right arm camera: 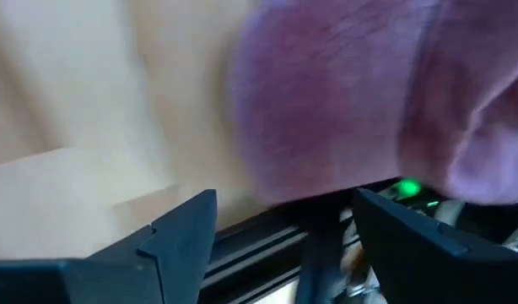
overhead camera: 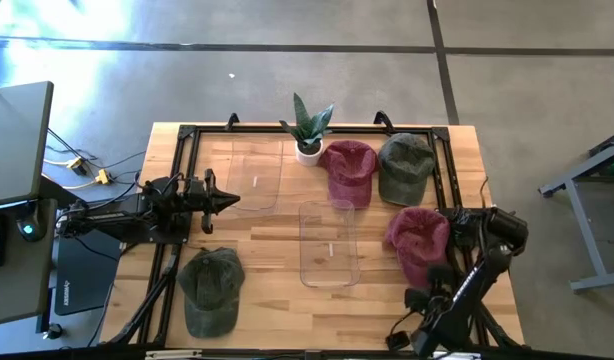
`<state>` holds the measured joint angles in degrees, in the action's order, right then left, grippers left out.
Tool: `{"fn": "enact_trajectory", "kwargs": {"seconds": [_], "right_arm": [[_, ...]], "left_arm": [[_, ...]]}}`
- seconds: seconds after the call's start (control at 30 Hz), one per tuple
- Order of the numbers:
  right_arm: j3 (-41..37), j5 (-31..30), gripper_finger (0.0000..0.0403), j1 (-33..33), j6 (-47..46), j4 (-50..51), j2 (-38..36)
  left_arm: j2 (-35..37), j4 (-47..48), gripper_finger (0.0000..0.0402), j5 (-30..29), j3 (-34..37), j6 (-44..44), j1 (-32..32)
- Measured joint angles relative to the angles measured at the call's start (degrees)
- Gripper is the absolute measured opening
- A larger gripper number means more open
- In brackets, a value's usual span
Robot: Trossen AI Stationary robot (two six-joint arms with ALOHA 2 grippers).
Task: Pick & Place hat
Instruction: Put the bottom red cap into the bottom transparent bin
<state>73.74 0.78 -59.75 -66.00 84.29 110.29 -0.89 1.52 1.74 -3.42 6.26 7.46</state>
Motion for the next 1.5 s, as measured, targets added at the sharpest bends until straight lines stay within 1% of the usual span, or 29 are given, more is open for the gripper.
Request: {"fn": "enact_trajectory", "kwargs": {"seconds": [0.13,0.23,0.3,0.47,0.63,0.8,0.93,1.03,1.17,1.27,1.33,1.4,1.5], "right_arm": [[-3.68,-3.27,0.0275,-0.02,3.52,-0.77,-0.01],[-5.4,-3.41,0.0275,-0.02,6.29,-3.62,-0.01],[-5.75,-3.36,0.0275,-0.04,7.89,-5.41,-0.05],[-5.58,-4.27,0.0275,-0.04,8.01,-6.36,-0.05],[-5.49,-4.64,0.0276,-0.04,9.66,-12.29,-0.16],[-5.51,-6.13,0.0275,-0.02,9.36,-12.11,-0.14],[-5.49,-10.62,0.0275,-0.05,9.08,-9.61,0.59],[-5.51,-13.74,0.0275,0.0,5.87,-6.91,1.63],[-5.56,-15.29,0.0273,0.04,-4.95,-1.63,3.01],[-5.56,-15.72,0.0251,0.04,-11.29,0.11,3.36],[-5.56,-16.84,0.022,0.05,-14.71,0.35,3.36],[-5.56,-16.95,0.0173,0.44,-18.11,0.96,3.36],[-5.49,-16.24,0.008,1.38,-21.89,2.34,3.36]], "left_arm": [[0.0,0.0,0.0,-0.05,0.0,0.0,0.0],[0.0,0.02,0.0,-0.09,0.0,0.0,0.02],[0.0,0.08,0.0,-0.09,0.0,0.0,0.01],[0.0,0.31,0.0,0.37,0.0,0.02,0.02],[0.0,0.37,0.0,0.46,0.0,0.01,0.0],[0.0,0.4,0.0,0.47,0.0,0.0,0.0],[0.0,0.46,0.0,0.47,0.0,0.02,0.0],[0.0,0.5,0.0,0.45,0.0,0.01,0.02],[0.0,0.59,0.0,0.45,0.0,0.02,0.01],[0.0,0.76,0.0,0.45,0.0,0.0,0.0],[0.0,0.81,0.0,0.45,0.0,0.0,0.0],[0.0,0.81,0.0,0.45,0.0,0.02,0.0],[0.0,0.81,0.0,0.45,0.0,0.01,0.01]]}}
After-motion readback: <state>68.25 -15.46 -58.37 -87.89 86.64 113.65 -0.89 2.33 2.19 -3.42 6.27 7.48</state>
